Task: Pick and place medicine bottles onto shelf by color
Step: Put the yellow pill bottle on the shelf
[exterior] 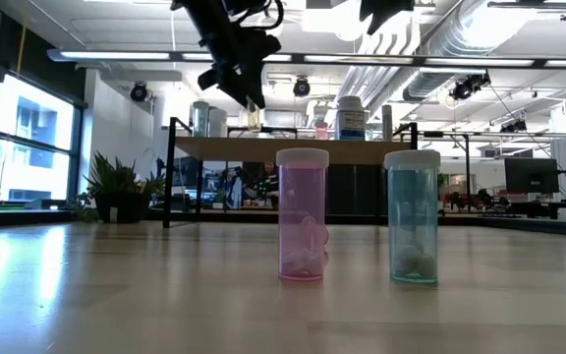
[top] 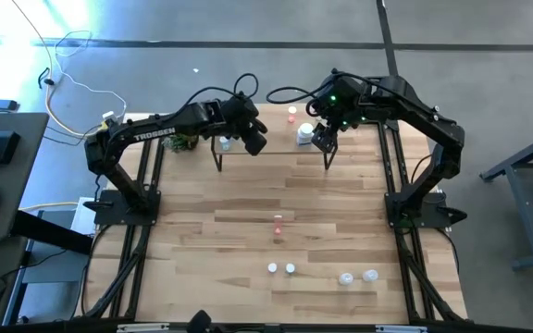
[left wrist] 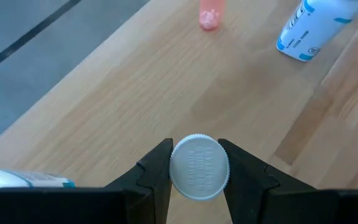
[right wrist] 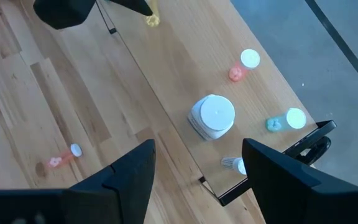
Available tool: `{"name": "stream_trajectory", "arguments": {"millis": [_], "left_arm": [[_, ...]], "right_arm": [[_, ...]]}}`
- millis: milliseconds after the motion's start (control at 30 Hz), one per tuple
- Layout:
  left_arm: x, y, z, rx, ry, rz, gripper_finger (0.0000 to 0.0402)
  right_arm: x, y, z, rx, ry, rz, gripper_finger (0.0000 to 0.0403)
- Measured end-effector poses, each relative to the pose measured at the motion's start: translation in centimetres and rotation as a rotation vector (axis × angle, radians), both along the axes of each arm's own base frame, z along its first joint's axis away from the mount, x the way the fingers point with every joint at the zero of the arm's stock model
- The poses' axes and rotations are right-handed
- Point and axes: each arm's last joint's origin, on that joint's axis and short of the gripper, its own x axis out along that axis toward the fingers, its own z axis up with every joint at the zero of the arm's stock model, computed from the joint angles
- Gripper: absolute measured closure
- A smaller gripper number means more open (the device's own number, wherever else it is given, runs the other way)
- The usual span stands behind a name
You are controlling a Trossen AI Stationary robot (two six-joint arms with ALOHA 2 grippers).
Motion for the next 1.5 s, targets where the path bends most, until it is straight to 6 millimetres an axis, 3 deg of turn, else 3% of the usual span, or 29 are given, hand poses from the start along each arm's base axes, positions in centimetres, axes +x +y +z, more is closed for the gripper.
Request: {"name": "stream_trajectory", "arguments": {"millis": [567,800,1367,1500], "left_arm": [[-0.6,-0.2,-0.5,-0.044,0.056,0.048,0.0293],[0.1,0.1,-1.7,-0.053,0.085,0.037,0.0293],[0.1,0.3,-1.7,-0.055,0.081,0.042,0.0293],[0.1,0.3,-1.8,-0.057,0.084,0.042,0.0277]], "right_arm": [[0.0,0.0,0.0,0.0,0.0,0.0,0.0171],[0.0,0.0,0.0,0.0,0.0,0.0,0.0171],[0.0,0.0,0.0,0.0,0.0,0.0,0.0171],[0.0,0.0,0.0,0.0,0.0,0.001,0.0171]]}}
